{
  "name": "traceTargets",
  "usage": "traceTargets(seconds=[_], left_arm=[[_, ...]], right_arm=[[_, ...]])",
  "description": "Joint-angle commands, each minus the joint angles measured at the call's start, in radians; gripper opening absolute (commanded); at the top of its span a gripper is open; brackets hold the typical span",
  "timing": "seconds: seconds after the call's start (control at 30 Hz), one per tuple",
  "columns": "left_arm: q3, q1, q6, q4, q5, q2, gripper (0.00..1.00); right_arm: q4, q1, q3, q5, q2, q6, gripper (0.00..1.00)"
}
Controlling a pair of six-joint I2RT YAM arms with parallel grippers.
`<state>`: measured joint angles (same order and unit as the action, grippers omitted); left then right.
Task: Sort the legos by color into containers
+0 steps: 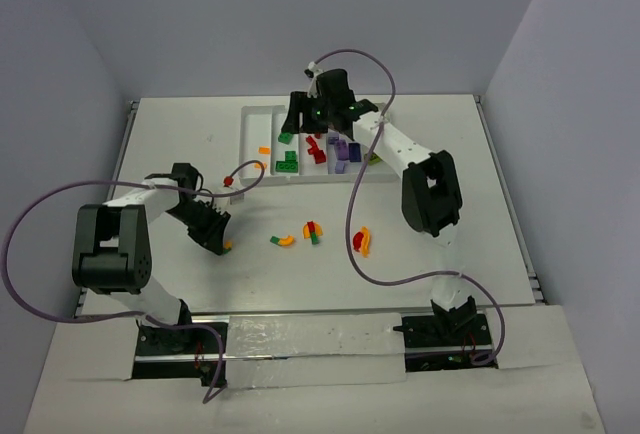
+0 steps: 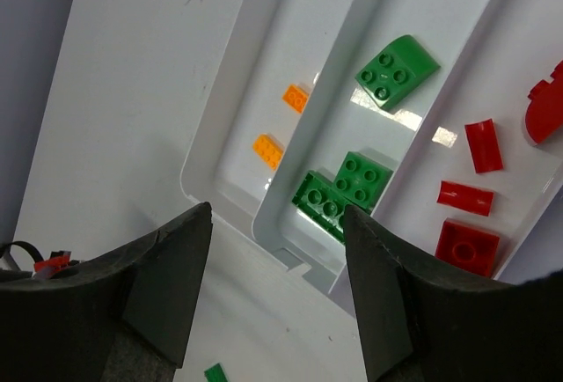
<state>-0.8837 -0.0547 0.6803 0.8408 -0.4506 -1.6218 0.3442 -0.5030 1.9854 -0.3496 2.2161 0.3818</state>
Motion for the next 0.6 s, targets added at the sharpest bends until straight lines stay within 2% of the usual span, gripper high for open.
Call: traceTargets(seconds=[0.0,0.13,0.23,0.5,0.57], left_arm=[[-0.024,-0.007,-0.007,-0.021,-0.036,-0.015,0.25],[-0.027,-0.007,-0.025,-0.034,-0.034,-0.002,0.14],[-0.041,-0.007,-0.041,-0.042,-0.046,0.029,0.01],[-0.157,-0.016,-0.205,-0.064,-0.247,0.142,0.00],[-0.174,-0.041,-0.274,-0.104,-0.270,0.159,0.00]], right_arm=[[-0.018,-0.003,-0.028,-0.038,-0.094,0.004,0.68],[-0.007,0.010,-0.079,-0.070,-0.143,-0.021,0.65],[0.001,0.025,-0.128,-0.121,-0.194,-0.045,0.62],[-0.061,0.080,-0.397,-0.357,-0.401,-0.092,0.58],[-0.075,0.078,-0.452,-0.478,-0.454,-0.097,0.58]])
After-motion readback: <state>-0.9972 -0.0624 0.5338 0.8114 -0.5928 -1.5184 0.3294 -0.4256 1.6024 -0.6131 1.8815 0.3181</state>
